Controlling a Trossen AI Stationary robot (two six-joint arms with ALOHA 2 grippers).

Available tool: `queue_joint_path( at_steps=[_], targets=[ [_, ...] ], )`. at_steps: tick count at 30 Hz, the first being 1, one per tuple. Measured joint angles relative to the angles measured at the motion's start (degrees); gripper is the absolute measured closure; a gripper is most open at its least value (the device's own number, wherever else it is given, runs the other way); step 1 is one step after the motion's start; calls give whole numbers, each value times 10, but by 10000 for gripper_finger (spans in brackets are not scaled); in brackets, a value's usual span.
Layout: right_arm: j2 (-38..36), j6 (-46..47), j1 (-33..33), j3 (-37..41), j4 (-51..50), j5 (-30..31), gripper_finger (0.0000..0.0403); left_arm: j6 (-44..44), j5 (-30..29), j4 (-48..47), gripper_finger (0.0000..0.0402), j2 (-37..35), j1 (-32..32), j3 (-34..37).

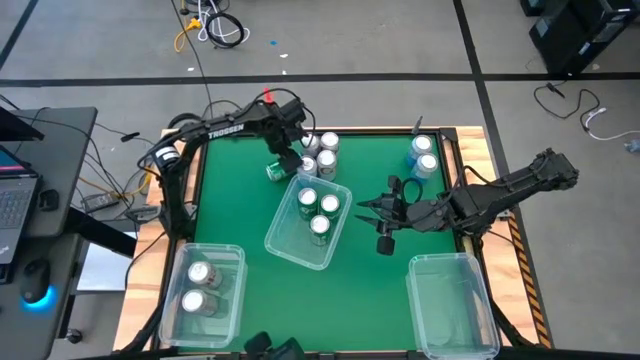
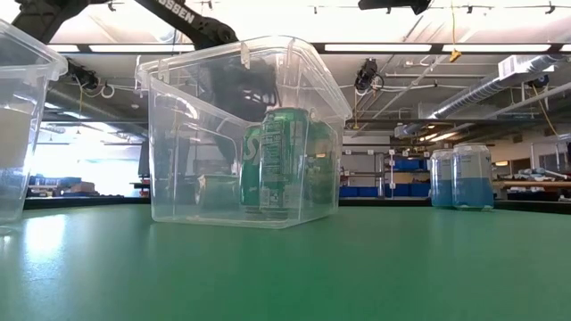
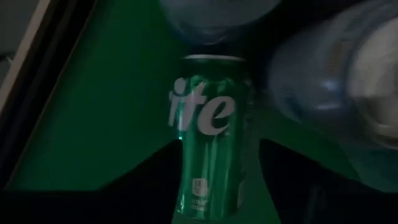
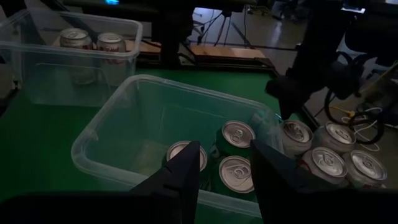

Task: Sort soda cans
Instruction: Put the green soda can into the top transparent bin

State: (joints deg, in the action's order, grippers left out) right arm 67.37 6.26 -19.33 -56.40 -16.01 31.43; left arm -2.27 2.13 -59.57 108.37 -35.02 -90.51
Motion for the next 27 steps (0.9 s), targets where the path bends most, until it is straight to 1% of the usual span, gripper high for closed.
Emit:
queue_joint_path(
  at_steps=[3, 6, 9, 20, 27],
  targets=[
    [0, 0, 0, 0, -1, 0, 277, 9, 3, 9, 164, 4, -8, 10],
    [0, 0, 0, 0, -1, 0, 277, 11, 9, 33, 157, 4, -10, 24],
    [0, 0, 0, 0, -1, 0, 276, 3, 14, 40, 157, 4, -10, 37],
    [0, -2, 0, 0, -2, 0, 276, -7, -3, 101, 156, 0, -14, 98],
    [0, -2, 0, 0, -1, 0, 275, -21, 0, 115, 156, 2, -17, 100]
  ],
)
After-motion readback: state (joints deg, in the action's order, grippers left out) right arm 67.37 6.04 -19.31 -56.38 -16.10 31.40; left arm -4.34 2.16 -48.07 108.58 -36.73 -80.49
